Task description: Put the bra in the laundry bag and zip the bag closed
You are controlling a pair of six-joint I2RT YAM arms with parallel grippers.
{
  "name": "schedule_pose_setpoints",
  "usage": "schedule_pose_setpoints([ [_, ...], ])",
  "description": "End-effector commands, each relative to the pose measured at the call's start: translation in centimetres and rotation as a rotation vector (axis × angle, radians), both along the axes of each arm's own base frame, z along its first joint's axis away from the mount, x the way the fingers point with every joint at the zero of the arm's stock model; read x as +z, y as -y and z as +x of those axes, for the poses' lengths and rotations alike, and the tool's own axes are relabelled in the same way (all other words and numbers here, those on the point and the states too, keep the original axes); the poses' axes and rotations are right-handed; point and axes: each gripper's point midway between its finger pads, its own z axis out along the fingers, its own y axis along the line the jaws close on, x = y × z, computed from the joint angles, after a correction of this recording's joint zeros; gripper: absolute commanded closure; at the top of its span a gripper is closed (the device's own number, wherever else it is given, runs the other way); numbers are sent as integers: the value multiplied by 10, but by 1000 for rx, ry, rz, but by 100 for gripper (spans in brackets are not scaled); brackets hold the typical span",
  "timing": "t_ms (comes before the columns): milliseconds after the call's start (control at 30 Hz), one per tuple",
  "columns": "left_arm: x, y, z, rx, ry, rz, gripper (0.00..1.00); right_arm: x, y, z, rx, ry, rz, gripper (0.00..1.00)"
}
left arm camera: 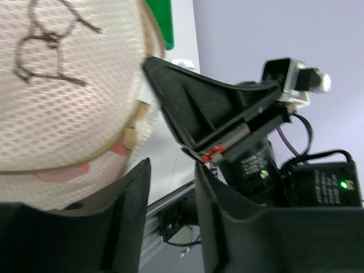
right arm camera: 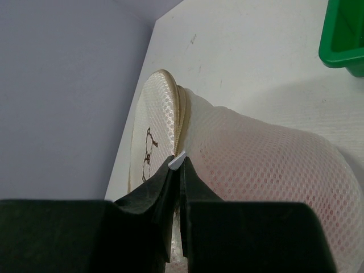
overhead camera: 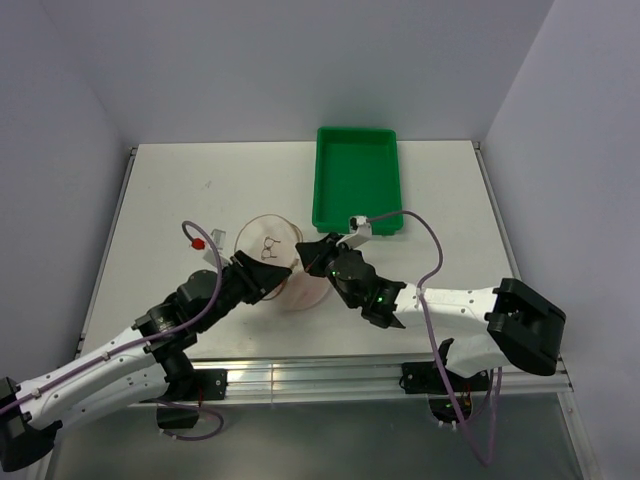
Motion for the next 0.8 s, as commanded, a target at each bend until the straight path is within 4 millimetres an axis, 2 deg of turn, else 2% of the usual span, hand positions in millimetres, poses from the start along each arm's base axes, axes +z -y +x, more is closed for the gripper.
schedule_pose_setpoints([
  [0, 12, -3, 11, 72, 35, -84, 55, 26, 8, -1, -27, 53, 67, 100],
  [133, 1, -4, 13, 87, 20, -83, 49, 28, 8, -3, -14, 53, 76, 100],
  [200, -4, -4, 13, 90, 12, -83, 50, 29, 8, -4, -11, 52, 80, 100],
  [500, -3, 2, 20, 88, 37, -42, 49, 29, 5, -5, 2, 52, 89, 100],
  [767, -4, 7, 23, 85, 38, -33, 53, 26, 5, -7, 11, 49, 97, 100],
])
